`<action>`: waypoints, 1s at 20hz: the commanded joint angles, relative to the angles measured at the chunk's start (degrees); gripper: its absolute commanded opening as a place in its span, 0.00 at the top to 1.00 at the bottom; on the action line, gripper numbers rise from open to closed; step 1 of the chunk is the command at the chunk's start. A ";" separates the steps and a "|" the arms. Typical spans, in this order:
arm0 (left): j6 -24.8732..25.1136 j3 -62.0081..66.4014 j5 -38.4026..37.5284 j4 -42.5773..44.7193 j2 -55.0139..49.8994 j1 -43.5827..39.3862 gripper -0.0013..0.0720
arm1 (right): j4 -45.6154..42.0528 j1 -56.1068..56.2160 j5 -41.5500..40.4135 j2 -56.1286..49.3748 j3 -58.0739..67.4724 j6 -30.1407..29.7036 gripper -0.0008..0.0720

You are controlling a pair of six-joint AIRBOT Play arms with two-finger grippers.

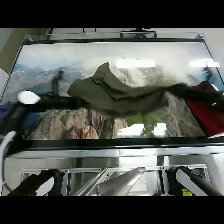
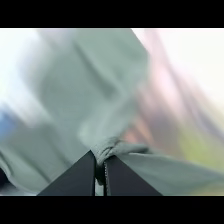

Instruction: Fold the shirts.

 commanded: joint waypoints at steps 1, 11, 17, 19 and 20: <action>0.33 14.84 -4.13 -4.31 14.21 9.55 0.94 | 30.77 -11.45 1.51 12.85 4.98 -1.68 0.97; 7.61 36.98 -11.41 -10.40 19.47 32.96 0.94 | 38.29 -14.16 -7.80 32.41 8.76 -18.47 0.97; 18.25 23.43 -11.63 -14.53 1.53 23.63 0.94 | 10.71 7.34 -19.45 14.62 7.98 -18.82 0.97; 23.02 20.37 -6.16 -14.56 -7.39 20.22 0.94 | 4.02 14.38 -26.80 3.87 8.00 -20.35 0.97; 24.94 19.82 -2.29 -14.56 -11.87 19.21 0.94 | 2.86 16.52 -31.08 -1.36 8.00 -22.43 0.97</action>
